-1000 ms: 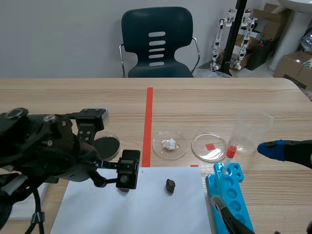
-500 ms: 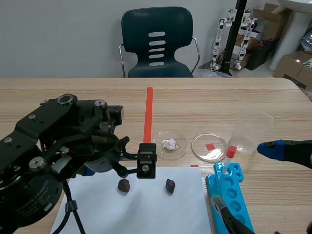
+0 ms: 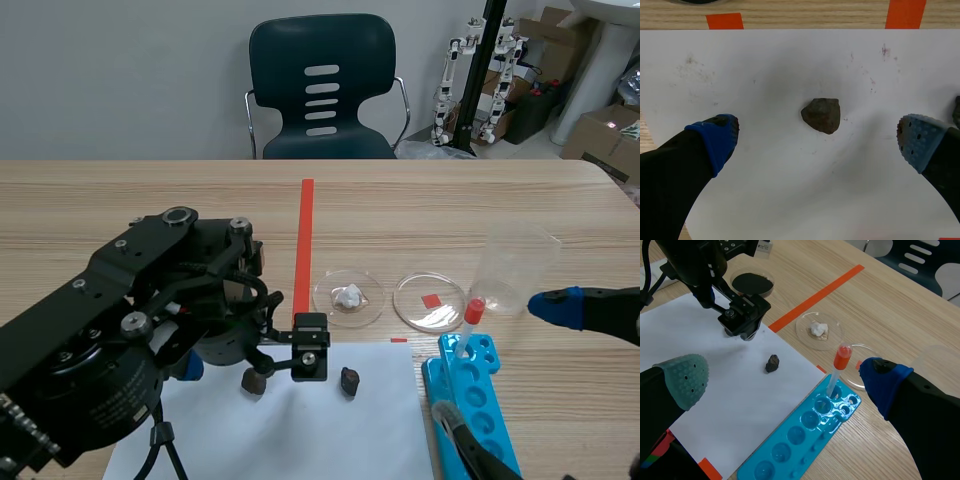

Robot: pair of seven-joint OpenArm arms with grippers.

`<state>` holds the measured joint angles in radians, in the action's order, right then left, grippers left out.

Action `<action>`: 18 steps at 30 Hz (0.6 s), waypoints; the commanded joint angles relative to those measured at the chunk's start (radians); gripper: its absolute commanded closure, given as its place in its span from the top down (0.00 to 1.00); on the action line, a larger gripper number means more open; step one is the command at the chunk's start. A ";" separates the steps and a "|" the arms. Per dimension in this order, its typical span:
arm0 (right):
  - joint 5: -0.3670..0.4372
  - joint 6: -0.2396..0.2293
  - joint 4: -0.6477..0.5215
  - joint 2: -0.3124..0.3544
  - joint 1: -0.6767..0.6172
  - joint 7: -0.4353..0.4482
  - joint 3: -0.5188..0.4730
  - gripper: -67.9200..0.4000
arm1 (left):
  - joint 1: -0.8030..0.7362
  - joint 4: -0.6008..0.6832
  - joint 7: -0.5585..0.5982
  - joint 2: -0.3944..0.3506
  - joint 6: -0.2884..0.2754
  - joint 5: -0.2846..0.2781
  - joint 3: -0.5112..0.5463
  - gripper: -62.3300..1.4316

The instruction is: Pick up the middle mineral with the left hand

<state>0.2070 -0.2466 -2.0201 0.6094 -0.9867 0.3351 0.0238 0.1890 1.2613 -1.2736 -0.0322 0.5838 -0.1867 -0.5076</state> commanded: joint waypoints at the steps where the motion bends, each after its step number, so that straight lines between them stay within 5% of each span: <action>1: 0.007 0.003 -0.005 0.000 0.006 0.012 -0.006 0.94 | 0.014 -0.003 0.002 0.010 0.008 0.001 0.003 1.00; 18: 0.007 0.003 -0.005 0.000 0.006 0.012 -0.006 0.94 | 0.038 -0.103 0.073 0.029 0.009 -0.011 0.003 1.00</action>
<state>0.2070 -0.2466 -2.0201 0.6094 -0.9867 0.3351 0.0238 0.2119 1.1557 -1.1995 -0.0193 0.5915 -0.1986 -0.5072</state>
